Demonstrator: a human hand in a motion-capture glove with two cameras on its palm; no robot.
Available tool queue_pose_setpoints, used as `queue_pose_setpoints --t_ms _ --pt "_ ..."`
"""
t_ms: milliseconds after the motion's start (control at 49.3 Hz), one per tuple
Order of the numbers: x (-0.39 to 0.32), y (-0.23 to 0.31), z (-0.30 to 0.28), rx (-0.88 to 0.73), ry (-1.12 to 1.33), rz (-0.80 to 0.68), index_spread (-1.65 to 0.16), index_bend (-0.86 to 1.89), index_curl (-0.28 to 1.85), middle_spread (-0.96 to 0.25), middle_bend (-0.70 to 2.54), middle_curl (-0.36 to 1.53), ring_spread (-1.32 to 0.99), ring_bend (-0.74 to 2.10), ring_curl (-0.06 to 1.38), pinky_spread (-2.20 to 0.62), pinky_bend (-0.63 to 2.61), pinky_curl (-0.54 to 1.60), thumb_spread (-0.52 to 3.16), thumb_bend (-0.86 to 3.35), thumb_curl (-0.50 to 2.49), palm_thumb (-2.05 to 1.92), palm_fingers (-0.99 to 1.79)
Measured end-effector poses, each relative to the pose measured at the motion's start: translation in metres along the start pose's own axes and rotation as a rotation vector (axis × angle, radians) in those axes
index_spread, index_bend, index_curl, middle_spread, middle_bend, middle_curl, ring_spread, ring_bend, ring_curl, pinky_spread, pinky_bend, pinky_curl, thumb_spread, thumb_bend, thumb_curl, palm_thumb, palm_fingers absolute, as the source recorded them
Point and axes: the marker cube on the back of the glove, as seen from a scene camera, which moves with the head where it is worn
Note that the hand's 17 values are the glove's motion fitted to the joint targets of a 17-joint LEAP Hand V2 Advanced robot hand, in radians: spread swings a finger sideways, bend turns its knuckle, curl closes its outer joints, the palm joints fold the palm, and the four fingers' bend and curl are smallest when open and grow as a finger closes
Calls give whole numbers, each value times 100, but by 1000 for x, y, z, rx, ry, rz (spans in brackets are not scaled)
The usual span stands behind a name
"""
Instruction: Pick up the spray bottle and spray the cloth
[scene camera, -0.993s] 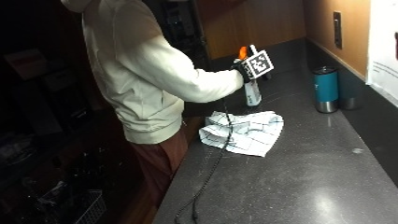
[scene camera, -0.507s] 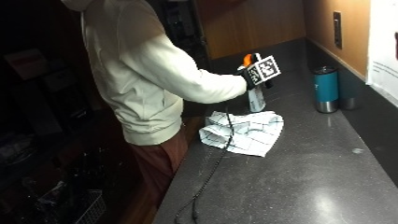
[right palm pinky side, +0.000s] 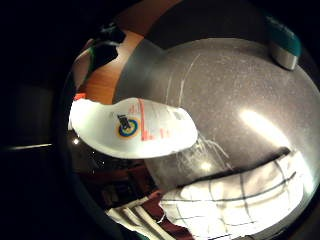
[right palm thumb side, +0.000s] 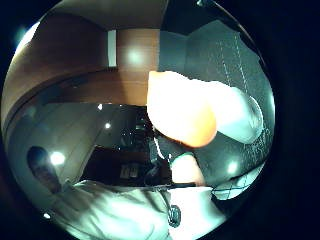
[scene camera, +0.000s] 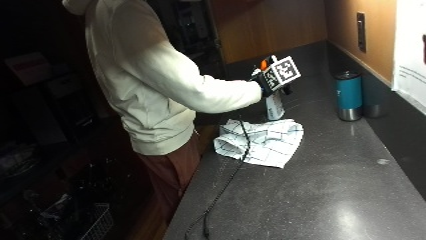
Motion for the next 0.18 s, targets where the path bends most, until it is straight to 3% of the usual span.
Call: queue_pose_setpoints --t_ms 182 --pt "-11 12 -9 14 26 -13 -35 11 26 -8 19 36 -10 38 34 5 37 38 88 -4 48 57 43"
